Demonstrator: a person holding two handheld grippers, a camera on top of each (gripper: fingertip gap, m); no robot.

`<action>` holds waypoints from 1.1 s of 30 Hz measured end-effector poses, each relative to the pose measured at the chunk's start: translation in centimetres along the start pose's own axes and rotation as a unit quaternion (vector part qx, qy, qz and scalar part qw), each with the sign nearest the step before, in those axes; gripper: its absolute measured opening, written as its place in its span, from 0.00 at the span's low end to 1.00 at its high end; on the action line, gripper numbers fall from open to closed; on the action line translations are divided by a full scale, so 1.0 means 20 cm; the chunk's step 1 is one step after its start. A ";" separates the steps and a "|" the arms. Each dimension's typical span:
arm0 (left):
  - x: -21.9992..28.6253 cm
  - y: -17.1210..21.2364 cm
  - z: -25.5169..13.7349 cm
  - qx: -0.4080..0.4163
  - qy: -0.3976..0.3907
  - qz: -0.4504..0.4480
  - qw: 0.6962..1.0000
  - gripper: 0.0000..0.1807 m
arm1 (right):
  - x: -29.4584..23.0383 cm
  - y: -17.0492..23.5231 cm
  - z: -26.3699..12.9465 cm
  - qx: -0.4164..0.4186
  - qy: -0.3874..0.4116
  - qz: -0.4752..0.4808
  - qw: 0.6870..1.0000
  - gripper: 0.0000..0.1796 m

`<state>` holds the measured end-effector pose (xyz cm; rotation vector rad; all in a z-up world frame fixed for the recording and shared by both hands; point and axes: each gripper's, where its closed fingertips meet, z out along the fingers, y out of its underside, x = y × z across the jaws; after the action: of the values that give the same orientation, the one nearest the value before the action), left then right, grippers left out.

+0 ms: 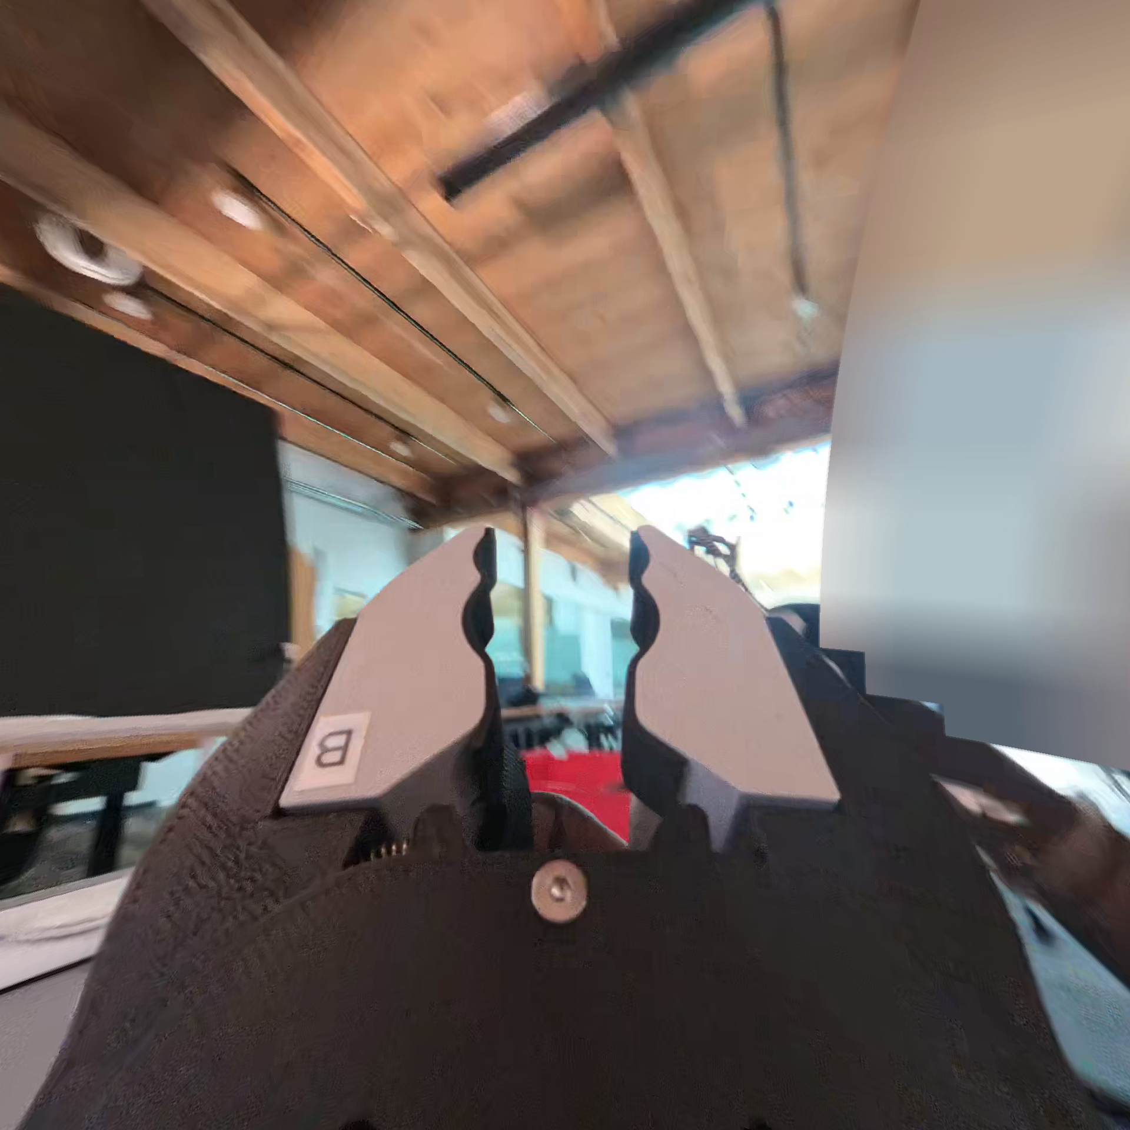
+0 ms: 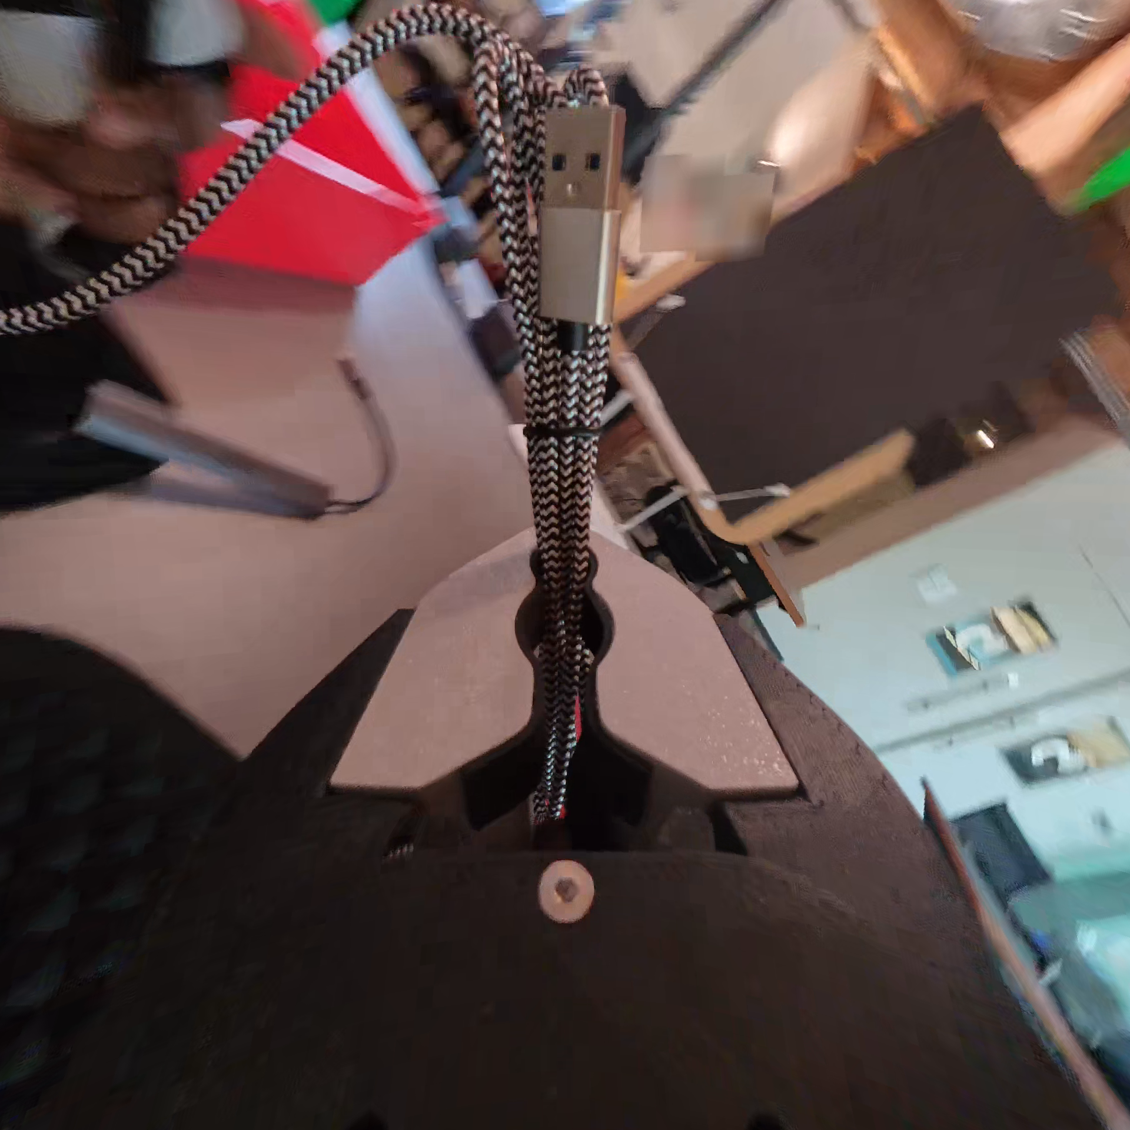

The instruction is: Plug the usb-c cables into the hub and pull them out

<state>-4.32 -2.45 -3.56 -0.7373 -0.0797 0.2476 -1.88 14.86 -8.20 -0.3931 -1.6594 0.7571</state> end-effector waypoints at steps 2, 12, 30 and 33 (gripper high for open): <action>-0.11 -0.06 -0.04 0.038 -0.060 -0.016 0.997 0.25 | 0.26 0.07 -0.07 0.005 0.101 0.090 0.991 0.03; -0.14 0.08 -0.01 -0.044 -0.103 0.070 0.991 0.33 | 0.78 0.78 -0.39 -0.237 0.350 0.093 0.901 0.04; -0.10 0.22 0.01 -0.118 -0.073 0.064 0.988 0.33 | 0.23 0.97 -0.10 -0.297 0.019 -0.068 0.952 0.21; -0.10 0.26 0.01 -0.146 -0.073 0.085 0.983 0.33 | 0.20 0.89 -0.11 -0.239 -0.023 0.060 0.969 0.35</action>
<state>-7.34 0.84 -6.95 -1.0194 -0.1956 0.4601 -3.37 30.93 -16.97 -0.8273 -1.8704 0.4466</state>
